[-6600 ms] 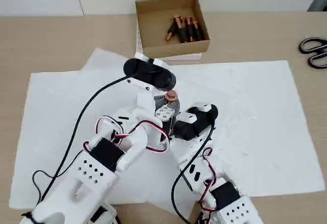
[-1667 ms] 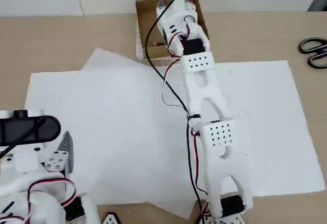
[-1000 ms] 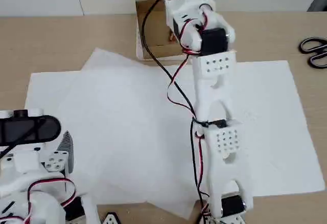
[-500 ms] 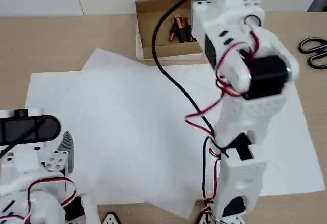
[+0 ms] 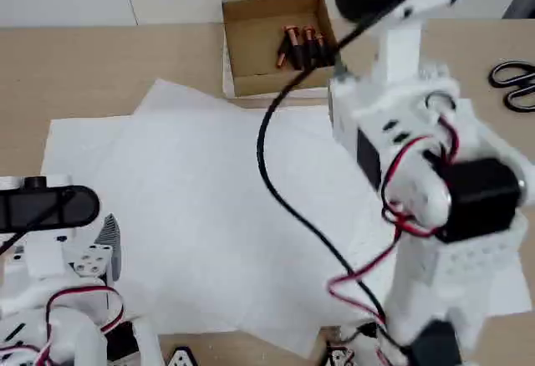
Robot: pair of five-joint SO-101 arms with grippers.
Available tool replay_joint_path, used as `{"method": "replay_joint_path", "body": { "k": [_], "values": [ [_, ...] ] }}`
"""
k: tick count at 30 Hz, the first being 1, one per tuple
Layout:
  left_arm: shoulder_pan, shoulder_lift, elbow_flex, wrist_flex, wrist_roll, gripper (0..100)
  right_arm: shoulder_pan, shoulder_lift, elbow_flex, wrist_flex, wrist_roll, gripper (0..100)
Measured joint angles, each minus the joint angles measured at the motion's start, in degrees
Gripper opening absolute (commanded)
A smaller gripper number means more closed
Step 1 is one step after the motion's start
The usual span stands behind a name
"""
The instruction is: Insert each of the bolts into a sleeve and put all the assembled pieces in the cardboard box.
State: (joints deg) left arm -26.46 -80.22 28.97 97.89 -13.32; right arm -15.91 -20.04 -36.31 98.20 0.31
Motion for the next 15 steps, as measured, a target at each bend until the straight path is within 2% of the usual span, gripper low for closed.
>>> {"method": "replay_joint_path", "body": {
  "k": [6,10,15],
  "values": [
    [0.0,0.3,13.5,-6.9,-0.8,24,-0.1,-22.9,39.1,-3.2,0.2,16.2],
    [0.1,-0.1,15.0,-9.2,-1.0,24,-0.1,-36.8,62.9,-13.3,0.2,16.2],
    [0.0,-0.1,15.4,-11.3,7.3,24,0.0,-55.3,86.2,-29.9,0.2,16.2]
  ]
}}
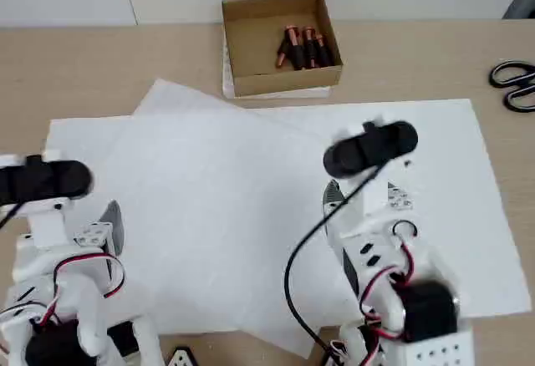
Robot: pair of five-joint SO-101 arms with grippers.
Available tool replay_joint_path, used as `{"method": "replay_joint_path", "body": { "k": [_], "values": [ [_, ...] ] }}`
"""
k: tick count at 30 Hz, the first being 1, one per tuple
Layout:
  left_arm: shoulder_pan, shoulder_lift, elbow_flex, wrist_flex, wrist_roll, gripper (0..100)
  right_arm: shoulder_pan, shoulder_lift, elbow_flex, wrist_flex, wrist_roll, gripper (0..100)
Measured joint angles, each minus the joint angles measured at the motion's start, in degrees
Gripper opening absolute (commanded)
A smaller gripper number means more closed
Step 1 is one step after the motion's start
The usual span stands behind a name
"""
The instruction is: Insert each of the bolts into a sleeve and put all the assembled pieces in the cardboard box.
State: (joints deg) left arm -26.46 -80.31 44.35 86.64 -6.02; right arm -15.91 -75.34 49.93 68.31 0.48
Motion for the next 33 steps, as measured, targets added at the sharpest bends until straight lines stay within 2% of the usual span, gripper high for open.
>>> {"method": "replay_joint_path", "body": {
  "k": [6,8,22,33],
  "values": [
    [0.0,-0.2,0.5,-0.3,17.2,24,0.1,-22.0,24.9,-17.0,0.0,16.2],
    [1.1,-0.1,2.5,-0.7,20.1,24,-0.1,-26.8,30.8,-20.8,0.0,16.2],
    [20.7,0.3,11.5,-4.7,21.5,24,4.6,-28.0,38.7,-23.9,0.0,16.2],
    [22.3,0.3,20.6,-8.8,21.7,24,4.7,-28.0,45.9,-24.0,0.0,16.2]
  ]
}}
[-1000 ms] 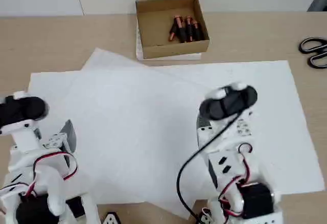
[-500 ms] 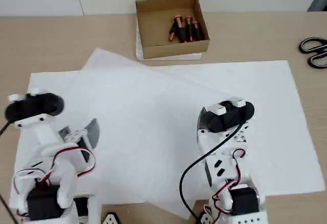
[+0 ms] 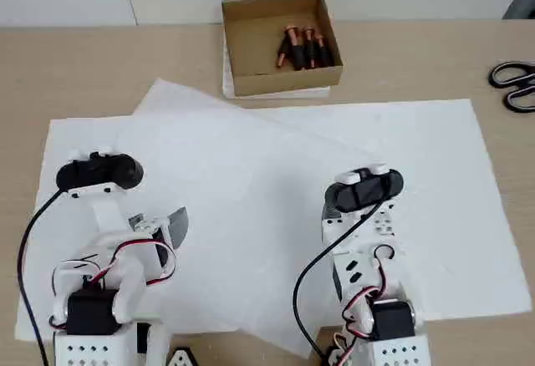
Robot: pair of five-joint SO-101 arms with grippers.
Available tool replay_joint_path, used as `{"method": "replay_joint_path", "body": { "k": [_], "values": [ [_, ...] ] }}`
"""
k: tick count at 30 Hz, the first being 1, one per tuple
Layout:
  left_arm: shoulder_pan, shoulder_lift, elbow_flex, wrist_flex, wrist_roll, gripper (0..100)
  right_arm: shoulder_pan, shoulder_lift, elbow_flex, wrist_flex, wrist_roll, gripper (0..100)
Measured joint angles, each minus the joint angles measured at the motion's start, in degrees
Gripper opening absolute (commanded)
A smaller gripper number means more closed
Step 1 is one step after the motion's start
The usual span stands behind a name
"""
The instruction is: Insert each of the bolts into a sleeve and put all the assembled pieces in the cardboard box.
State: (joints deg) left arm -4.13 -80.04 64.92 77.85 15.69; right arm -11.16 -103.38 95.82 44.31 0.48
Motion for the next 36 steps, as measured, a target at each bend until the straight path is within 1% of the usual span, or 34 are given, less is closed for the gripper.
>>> {"method": "replay_joint_path", "body": {
  "k": [5,7,10,14,18,22,36],
  "values": [
    [0.0,0.0,0.3,-0.2,0.1,24,0.0,0.0,0.2,0.0,0.0,16.2],
    [0.0,-0.2,1.7,-1.0,1.7,24,0.0,0.0,0.2,0.0,0.0,16.2],
    [0.0,0.0,7.2,-4.7,2.3,24,0.0,0.0,0.2,0.0,0.0,16.2],
    [0.0,0.0,16.3,-11.5,2.4,24,0.0,0.0,0.2,0.3,0.0,16.2],
    [0.0,0.0,18.2,-14.9,2.4,24,0.0,0.0,0.2,6.9,0.0,16.2],
    [0.0,0.1,21.0,-15.9,2.4,24,-0.1,0.0,0.2,8.9,0.0,16.2],
    [0.0,0.1,21.1,-15.9,2.7,24,-0.1,0.0,0.2,9.1,0.0,16.2]
  ]
}}
